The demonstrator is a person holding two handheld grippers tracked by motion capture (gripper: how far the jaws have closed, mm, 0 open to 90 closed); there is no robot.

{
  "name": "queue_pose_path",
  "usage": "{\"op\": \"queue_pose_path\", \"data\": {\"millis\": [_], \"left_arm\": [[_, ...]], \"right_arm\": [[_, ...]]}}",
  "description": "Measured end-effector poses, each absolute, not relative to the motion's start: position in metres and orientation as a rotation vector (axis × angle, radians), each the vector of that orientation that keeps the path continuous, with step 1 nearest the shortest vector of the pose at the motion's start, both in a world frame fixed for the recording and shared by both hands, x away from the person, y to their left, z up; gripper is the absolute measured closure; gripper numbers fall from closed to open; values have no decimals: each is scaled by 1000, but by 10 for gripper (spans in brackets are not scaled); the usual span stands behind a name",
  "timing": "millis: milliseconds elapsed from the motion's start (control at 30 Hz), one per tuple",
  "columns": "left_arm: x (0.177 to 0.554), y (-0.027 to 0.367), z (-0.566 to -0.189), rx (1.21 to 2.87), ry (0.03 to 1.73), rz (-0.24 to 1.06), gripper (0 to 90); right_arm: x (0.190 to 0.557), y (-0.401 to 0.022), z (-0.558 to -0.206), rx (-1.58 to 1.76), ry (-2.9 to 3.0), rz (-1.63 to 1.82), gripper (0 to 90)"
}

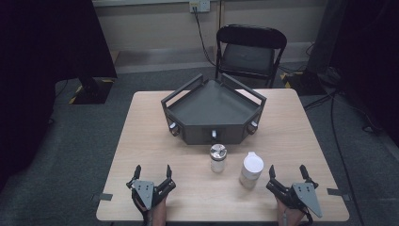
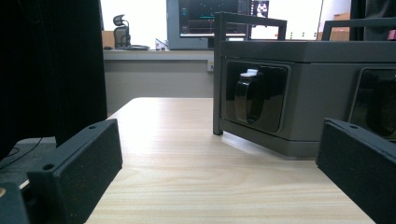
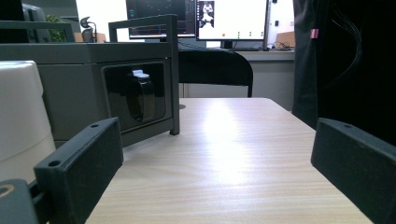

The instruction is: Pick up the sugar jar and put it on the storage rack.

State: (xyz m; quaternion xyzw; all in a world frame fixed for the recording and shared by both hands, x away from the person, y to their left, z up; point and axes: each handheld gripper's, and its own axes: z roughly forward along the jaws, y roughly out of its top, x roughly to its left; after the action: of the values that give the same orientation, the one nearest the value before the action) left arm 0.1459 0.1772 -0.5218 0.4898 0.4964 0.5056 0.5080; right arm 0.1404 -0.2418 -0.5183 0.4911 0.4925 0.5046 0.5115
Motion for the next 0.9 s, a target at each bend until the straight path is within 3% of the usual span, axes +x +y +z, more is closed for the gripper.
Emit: {"op": "queue_pose_path", "data": {"millis": [900], "left_arm": [[145,181,-521,1178,1196,1207,0]], "right_arm": [[140,-241,-519,1177,1184,1212,11]]}}
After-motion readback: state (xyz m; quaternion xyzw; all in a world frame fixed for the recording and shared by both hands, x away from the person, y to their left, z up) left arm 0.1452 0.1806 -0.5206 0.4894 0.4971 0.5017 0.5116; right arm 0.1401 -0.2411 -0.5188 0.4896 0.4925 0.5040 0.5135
